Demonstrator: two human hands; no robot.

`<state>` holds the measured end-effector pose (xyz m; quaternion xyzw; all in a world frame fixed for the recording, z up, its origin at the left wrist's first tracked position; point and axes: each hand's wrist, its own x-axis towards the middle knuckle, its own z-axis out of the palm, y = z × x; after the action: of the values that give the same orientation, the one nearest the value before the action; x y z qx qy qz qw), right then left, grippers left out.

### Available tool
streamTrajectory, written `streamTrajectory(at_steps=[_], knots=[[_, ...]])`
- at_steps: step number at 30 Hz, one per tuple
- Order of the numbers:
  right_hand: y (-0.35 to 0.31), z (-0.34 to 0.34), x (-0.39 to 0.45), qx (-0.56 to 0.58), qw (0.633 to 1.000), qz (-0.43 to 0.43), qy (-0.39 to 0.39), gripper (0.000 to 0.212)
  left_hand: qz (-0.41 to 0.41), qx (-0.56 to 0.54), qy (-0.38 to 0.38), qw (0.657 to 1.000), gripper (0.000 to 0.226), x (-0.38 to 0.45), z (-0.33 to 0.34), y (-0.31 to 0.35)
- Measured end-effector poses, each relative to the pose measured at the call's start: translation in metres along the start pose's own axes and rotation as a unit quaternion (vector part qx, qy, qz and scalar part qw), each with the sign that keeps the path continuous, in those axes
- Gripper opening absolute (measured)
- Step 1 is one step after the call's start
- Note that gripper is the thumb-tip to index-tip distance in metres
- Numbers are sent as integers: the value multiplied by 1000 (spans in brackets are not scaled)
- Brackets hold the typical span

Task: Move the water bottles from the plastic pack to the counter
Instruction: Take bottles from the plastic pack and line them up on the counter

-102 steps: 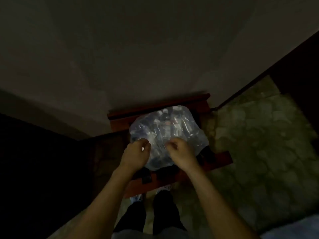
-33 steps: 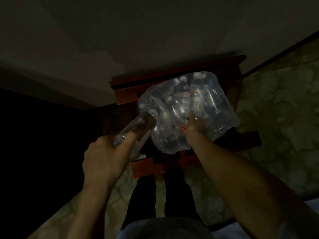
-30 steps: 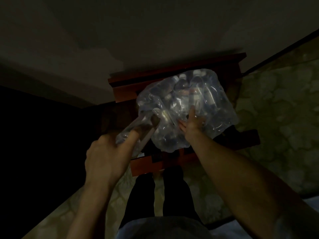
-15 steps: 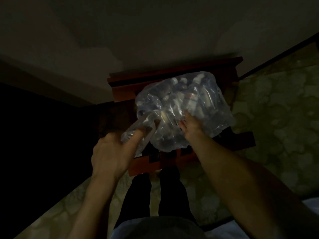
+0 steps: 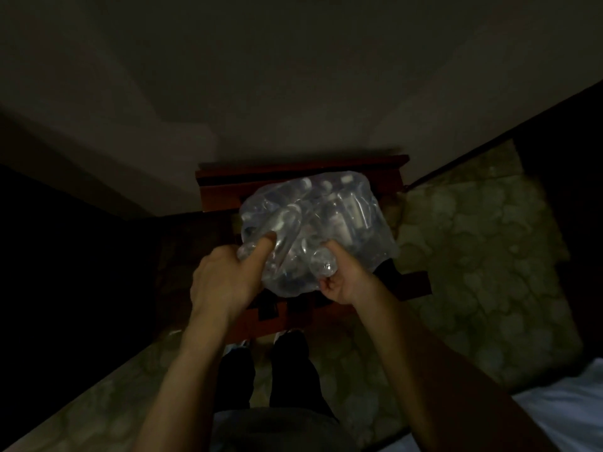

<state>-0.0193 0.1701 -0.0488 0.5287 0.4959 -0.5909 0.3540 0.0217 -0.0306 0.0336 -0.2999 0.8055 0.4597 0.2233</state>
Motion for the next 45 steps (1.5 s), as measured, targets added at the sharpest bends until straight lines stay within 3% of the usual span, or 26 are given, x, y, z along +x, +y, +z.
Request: streamTrajectory(at_steps=[4,7,12,19,24,26,33,37,41,45], knots=[[16,6,-36,-15,1000,-27,-6,66,5,-29,-24,999,65,-8,-4,6],[14,16,-61,4,997,-69,-22,52,6,-62,-42,997,68,-11,-10,6],[5,30,-99,70,987,-130,-61,40,4,-220,-93,971,84,-20,-20,6],[-2,37,-156,11,934,-290,-208,58,68,-337,-116,932,49,-44,-37,19],[-1,26,-186,-38,864,-377,-332,38,154,-353,-95,918,44,-73,-62,29],[1,21,-203,-72,841,-399,-359,45,199,-339,-84,916,44,-89,-74,31],[17,40,-254,-80,802,-449,-385,56,317,-323,-4,892,47,-145,-101,46],[35,66,-278,-43,786,-497,-365,72,343,-333,50,877,49,-171,-120,45],[46,86,-305,-59,759,-531,-371,62,361,-341,106,861,43,-194,-149,42],[57,107,-337,-67,724,-565,-389,73,390,-349,122,843,47,-216,-188,33]])
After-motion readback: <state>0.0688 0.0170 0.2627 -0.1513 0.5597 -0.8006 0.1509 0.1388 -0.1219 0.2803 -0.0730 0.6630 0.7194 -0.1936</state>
